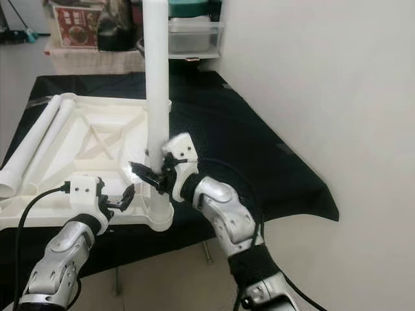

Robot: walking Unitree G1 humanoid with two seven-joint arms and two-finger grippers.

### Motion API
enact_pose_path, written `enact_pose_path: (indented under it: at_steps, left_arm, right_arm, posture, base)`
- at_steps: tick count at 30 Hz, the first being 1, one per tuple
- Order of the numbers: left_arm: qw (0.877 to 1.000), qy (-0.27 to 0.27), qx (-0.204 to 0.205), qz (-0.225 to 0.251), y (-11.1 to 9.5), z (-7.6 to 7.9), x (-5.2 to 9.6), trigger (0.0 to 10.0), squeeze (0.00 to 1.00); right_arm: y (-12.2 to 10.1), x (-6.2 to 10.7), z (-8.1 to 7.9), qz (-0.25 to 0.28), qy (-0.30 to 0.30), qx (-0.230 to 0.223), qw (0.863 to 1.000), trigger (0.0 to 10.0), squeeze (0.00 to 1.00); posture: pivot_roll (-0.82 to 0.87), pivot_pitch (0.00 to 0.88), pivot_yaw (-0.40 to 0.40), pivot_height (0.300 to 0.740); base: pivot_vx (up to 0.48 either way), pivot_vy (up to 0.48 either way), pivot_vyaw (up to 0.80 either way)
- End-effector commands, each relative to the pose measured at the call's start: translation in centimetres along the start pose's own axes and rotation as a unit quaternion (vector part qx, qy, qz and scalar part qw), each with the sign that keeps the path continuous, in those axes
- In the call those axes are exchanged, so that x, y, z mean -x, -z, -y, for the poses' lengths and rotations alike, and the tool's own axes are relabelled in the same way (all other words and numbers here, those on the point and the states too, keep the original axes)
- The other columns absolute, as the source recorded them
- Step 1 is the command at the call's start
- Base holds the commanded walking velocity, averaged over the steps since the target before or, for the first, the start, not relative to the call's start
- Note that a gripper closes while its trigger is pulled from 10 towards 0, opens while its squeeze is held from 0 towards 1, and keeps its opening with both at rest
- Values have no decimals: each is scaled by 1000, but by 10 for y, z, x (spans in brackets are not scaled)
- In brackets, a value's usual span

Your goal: Building children table

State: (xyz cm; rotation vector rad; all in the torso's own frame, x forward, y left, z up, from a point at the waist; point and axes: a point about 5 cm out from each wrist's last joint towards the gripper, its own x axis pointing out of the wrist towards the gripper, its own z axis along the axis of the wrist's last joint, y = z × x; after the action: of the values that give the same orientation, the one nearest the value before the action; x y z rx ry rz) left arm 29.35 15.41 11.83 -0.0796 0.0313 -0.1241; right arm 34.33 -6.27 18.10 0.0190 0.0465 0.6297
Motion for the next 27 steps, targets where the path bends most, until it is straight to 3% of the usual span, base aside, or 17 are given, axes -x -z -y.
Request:
enact_pose_path:
  at_steps: [1, 3, 5, 7, 8, 10, 15, 16, 17, 18, 21, 24, 25, 26, 27]
  left_arm:
    - [1000, 0, 1, -5, 3, 1, 1, 10000, 0]
    - [1000, 0, 1, -5, 3, 1, 1, 10000, 0]
    - [1000, 2, 1, -6, 4, 2, 1, 10000, 0]
    - [1000, 3, 2, -7, 4, 2, 1, 10000, 0]
    - [1000, 3, 2, -8, 4, 2, 1, 10000, 0]
    - [1000, 3, 2, -8, 4, 3, 1, 10000, 0]
    - [1000, 5, 3, -9, 5, 3, 1, 10000, 0]
    - [1000, 4, 3, -8, 4, 3, 1, 10000, 0]
    - [1000, 4, 3, -8, 4, 3, 1, 10000, 0]
    - [1000, 4, 3, -7, 4, 3, 1, 10000, 0]
    - [1000, 4, 3, -6, 4, 3, 0, 10000, 0]
    - [1000, 4, 3, -6, 4, 3, 0, 10000, 0]
    - [1000, 6, 3, -6, 4, 4, 0, 10000, 0]
    - [1000, 6, 3, -6, 4, 4, 0, 10000, 0]
    - [1000, 6, 3, -6, 4, 4, 0, 10000, 0]
  right_arm:
    - [32, 19, 57, -103, 223, -12, 969, 0, 0]
    - [35, 22, 63, -110, 248, -14, 962, 0, 0]
    - [36, 31, 72, -114, 304, -3, 946, 0, 0]
    - [36, 35, 71, -115, 327, -2, 938, 0, 0]
    - [34, 30, 61, -109, 308, -7, 945, 10000, 0]
    - [33, 27, 58, -106, 298, -10, 949, 10000, 0]
    - [13, 17, 42, -31, 269, -37, 962, 10000, 43]
    - [1, 11, 37, -9, 235, -42, 971, 10000, 1000]
    - [1, 11, 37, -9, 235, -42, 971, 10000, 1000]
    - [-4, 8, 34, 0, 211, -46, 976, 10000, 0]
    - [-25, 4, 22, 52, 100, -72, 991, 10000, 0]
    - [-33, 6, 14, 71, 48, -76, 993, 10000, 0]
    - [-42, 12, -5, 94, -53, -63, 992, 10000, 0]
    - [-42, 16, -15, 92, -104, -55, 989, 10000, 0]
    - [-42, 16, -15, 92, -104, -55, 989, 10000, 0]
  posture:
    - [91, 0, -110, 740]
    - [91, 0, -110, 740]
    - [89, 0, -109, 740]
    - [88, 0, -107, 740]
    - [84, 0, -105, 740]
    - [84, 0, -105, 740]
    - [84, 0, -105, 740]
    - [84, 0, -105, 740]
    - [84, 0, -105, 740]
    - [84, 0, -105, 740]
    - [86, 0, -111, 740]
    - [86, 0, -111, 740]
    - [86, 0, -113, 740]
    - [89, 0, -114, 740]
    - [89, 0, -114, 740]
  base:
    - [0, 0, 0]
    - [0, 0, 0]
    - [0, 0, 0]
    - [0, 0, 0]
    - [0, 0, 0]
    - [0, 0, 0]
    - [0, 0, 0]
    - [0, 0, 0]
    - [0, 0, 0]
    - [0, 0, 0]
    - [0, 0, 0]
    - [0, 0, 0]
    - [0, 0, 0]
    - [0, 0, 0]
    - [0, 0, 0]
